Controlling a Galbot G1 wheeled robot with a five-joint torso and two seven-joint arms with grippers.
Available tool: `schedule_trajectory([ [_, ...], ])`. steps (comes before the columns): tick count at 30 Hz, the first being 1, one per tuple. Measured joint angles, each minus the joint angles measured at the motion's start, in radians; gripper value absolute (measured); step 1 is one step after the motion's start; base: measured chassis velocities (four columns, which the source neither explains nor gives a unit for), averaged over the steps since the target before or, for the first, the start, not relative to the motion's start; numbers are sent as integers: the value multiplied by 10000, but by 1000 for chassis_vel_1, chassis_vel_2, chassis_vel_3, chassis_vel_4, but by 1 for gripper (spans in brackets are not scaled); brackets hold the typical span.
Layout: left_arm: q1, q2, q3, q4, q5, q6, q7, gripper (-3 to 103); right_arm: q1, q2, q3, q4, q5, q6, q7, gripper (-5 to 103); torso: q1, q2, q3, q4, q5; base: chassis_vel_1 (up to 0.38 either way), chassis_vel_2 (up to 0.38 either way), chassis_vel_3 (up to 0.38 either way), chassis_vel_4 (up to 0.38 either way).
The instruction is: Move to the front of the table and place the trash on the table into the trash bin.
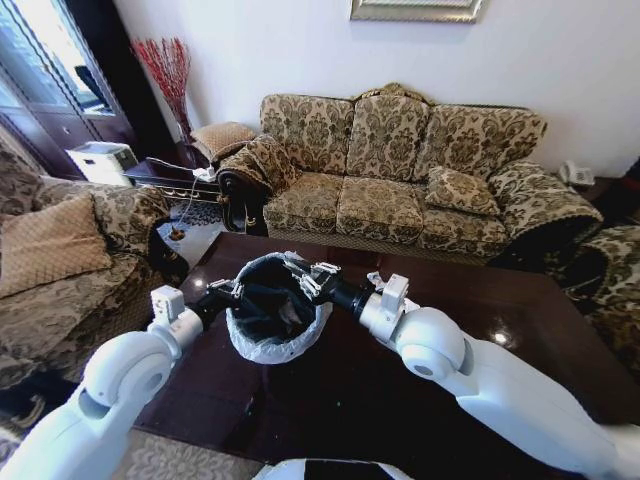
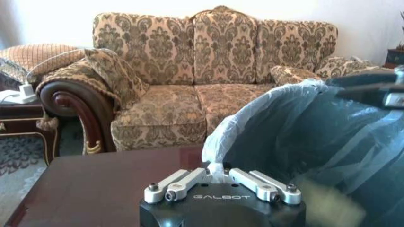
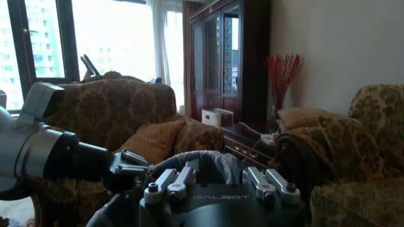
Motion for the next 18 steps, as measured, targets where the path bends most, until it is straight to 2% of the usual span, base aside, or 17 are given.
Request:
schedule_trajectory([
  [1,0,0,0,0,0,0,0,2,0,0,0,0,0,0,0,32,0,0,0,0,0,0,0,0,0],
  [4,89,-53,-53,-55,-1,-1,18,2,84,85,12,-18,-29,4,48,48,0,0,0,0,0,0,0,0,0],
  [6,104,-61,-64,-57,0,-1,23,2,101,85,24,-13,-29,12,49,48,0,0,0,0,0,0,0,0,0],
  [7,114,-73,-82,-57,10,0,23,2,114,85,81,18,-21,28,51,59,0,0,0,0,0,0,0,0,0],
  [10,115,-92,-89,-57,19,0,26,2,108,86,164,69,4,41,55,65,0,0,0,0,0,0,0,0,0],
  [13,111,-140,-64,-34,39,-2,43,2,17,80,519,246,278,97,87,81,1,0,0,-1,0,0,0,0,0],
  [15,107,-152,-51,-23,44,-2,43,2,-3,80,606,268,383,104,95,81,0,0,0,0,0,0,0,0,0],
  [16,89,-194,-22,5,52,-3,49,2,-64,80,959,280,784,118,178,91,0,0,0,0,0,0,0,0,0],
  [17,80,-213,-13,13,55,-5,50,2,-94,80,1111,275,918,126,218,91,0,0,0,0,0,0,0,0,0],
  [18,72,-238,-7,25,57,-13,52,2,-155,70,1410,232,1097,139,294,96,0,1,-1,0,0,0,0,0,0],
])
